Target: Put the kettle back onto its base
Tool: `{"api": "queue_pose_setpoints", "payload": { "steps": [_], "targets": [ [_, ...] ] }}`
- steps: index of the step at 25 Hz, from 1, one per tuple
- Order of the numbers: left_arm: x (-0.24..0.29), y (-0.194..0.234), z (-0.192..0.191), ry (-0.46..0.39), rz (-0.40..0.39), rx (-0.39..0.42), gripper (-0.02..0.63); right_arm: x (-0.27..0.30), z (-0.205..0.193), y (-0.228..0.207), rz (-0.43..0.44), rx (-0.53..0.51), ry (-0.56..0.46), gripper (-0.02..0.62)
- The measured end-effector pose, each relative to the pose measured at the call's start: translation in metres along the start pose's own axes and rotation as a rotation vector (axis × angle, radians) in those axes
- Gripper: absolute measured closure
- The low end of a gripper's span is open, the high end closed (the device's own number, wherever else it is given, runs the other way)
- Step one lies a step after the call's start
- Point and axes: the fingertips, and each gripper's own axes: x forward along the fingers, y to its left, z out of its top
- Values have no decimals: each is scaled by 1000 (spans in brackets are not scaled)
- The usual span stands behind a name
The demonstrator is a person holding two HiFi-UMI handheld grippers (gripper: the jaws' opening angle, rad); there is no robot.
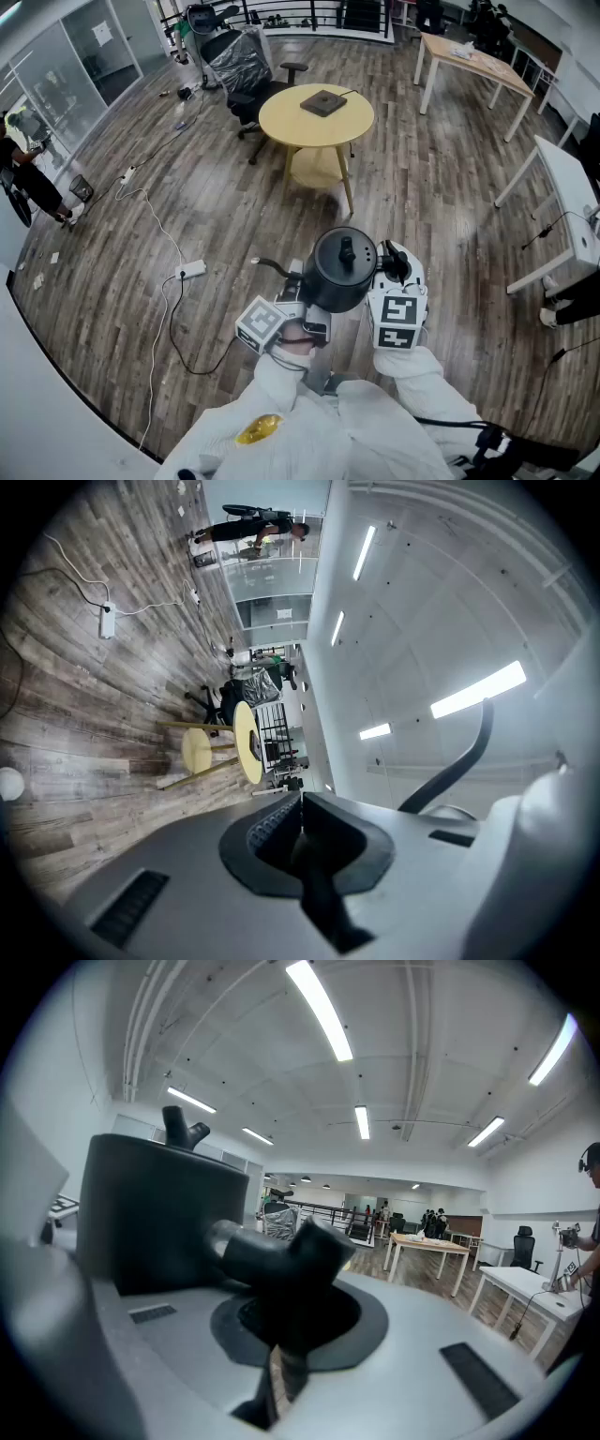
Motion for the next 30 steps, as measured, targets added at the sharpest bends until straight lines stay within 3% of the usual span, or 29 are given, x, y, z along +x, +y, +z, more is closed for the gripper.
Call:
{"api": "queue_pose_setpoints", "payload": {
  "steps": [13,30],
  "targets": [
    [65,22,28,17,-2,-1,612,72,2,-3,-9,6,5,565],
    [218,36,128,46,-40,10,611,239,58,3,-62,11,-37,565]
  ]
}}
